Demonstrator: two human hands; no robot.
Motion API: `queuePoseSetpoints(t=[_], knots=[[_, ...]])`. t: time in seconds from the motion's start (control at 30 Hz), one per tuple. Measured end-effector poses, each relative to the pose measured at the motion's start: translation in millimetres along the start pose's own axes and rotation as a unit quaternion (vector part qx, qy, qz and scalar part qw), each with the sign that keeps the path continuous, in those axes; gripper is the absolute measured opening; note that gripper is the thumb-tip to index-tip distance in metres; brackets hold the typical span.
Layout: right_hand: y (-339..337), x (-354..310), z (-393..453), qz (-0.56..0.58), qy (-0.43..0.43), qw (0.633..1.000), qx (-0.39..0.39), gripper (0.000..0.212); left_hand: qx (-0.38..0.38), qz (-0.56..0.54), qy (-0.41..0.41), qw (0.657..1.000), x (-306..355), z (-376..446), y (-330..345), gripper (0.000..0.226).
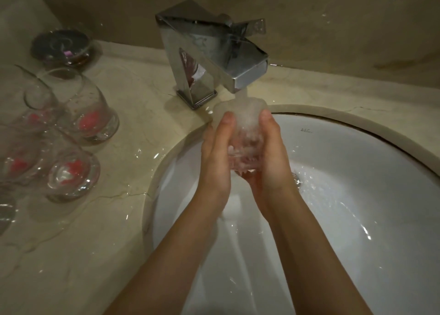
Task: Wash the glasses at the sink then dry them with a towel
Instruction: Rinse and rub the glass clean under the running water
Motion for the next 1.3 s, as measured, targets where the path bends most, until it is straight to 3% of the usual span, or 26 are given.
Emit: queuePoseSetpoints(t=[0.1,0.23,0.3,0.43,0.5,0.6,0.7,0.77,0.83,1.03,1.17,1.3], knots=[[4,-1,-2,-0.045,-0.023,0.999,0.008,0.076,0.007,0.005,0.022,1.0,0,-3,1,0.08],[-4,-2,-2,-0.025,-0.01,0.998,0.049,0.052,-0.021,0.011,-0.008,1.0,4,-6,2,0.089],[-2,-3,-5,-0.015,-0.019,0.999,0.026,0.056,-0.014,0.015,-0.005,1.0,5,-6,2,0.077],[-1,-8,-5,-0.105,-0.025,0.994,0.004,0.077,-0.014,0.011,-0.029,0.999,8,-9,-3,0.06],[-4,-7,-4,-0.128,-0.028,0.991,0.02,0.073,-0.024,0.029,-0.024,0.999,11,-12,-7,0.059],[-8,-5,-3,-0.126,-0.04,0.99,0.05,0.046,-0.059,0.062,-0.001,0.996,16,-16,-11,0.044],[-10,-6,-4,-0.114,-0.037,0.992,0.039,0.062,-0.102,0.084,0.019,0.991,24,-16,-13,0.031],[-9,-6,-3,-0.114,-0.016,0.993,0.019,0.086,-0.112,0.104,0.027,0.988,31,-16,-14,0.038],[-7,-6,-4,-0.103,0.007,0.995,0.002,0.092,-0.105,0.109,0.026,0.988,36,-16,-15,0.046],[0,-47,-7,-0.135,-0.017,0.991,0.013,0.035,-0.058,0.141,-0.003,0.988,46,-18,-23,0.071],[26,-97,4,-0.139,-0.077,0.987,0.009,0.056,-0.058,0.155,-0.027,0.986,55,-25,-22,0.063],[52,-120,11,-0.177,-0.079,0.981,-0.023,0.055,-0.043,0.173,-0.03,0.984,61,-32,-23,0.07]])
Point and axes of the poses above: each hand's wrist, its own z-axis towards the middle knuckle, its own y-axis out of the palm, x = y × z, the point moved 3 cm from there along z, towards the middle knuckle, and after that the axes turned 6 degrees about z, right-handed, at the moved point
